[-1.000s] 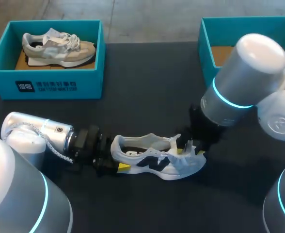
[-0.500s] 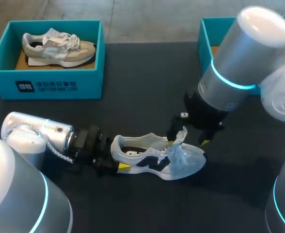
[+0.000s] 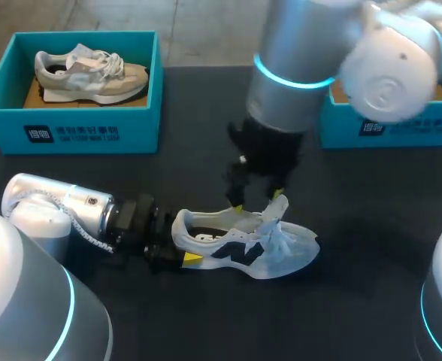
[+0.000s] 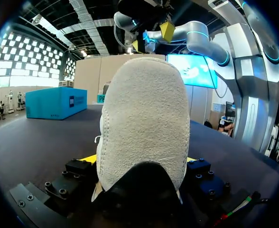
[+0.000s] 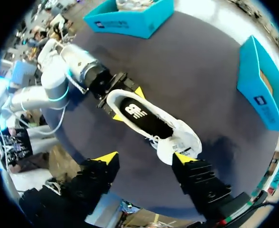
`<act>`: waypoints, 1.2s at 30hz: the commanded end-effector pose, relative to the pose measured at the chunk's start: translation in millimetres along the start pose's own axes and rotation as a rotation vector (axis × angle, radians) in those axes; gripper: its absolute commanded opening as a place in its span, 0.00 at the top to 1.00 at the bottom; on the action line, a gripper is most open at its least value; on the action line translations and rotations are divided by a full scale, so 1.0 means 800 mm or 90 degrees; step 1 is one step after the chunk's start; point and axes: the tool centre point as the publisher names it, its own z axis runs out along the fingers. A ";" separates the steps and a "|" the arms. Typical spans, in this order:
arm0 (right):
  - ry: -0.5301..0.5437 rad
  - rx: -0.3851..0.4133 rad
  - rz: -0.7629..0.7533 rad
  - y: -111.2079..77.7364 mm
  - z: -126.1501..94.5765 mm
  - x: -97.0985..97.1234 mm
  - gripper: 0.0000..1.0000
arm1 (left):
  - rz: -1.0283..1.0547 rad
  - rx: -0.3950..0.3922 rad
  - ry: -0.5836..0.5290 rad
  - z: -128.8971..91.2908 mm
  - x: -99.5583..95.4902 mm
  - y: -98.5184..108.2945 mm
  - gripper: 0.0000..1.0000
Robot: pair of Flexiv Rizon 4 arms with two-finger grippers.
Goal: Take the shoe out of the shoebox, open the shoe tongue, remove and reinsert the insole, then place the shoe into the shoebox
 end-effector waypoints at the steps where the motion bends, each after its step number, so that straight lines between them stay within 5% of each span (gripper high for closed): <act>1: -0.169 0.137 -0.016 0.026 0.002 0.026 1.00 | 0.000 0.000 0.001 -0.002 0.000 0.002 1.00; 4: -0.162 0.110 -0.096 0.026 0.002 0.030 1.00 | 0.000 0.000 0.001 -0.002 0.000 0.002 1.00; 10: -0.117 -0.052 -0.344 0.015 0.004 0.022 1.00 | 0.000 0.000 0.001 -0.002 0.000 0.002 1.00; 23: -0.117 -0.052 -0.344 0.015 0.004 0.022 1.00 | 0.000 0.000 0.001 -0.002 0.000 0.002 1.00; 36: -0.146 -0.017 -0.428 0.043 0.058 0.011 1.00 | 0.000 0.000 0.001 -0.002 0.000 0.002 1.00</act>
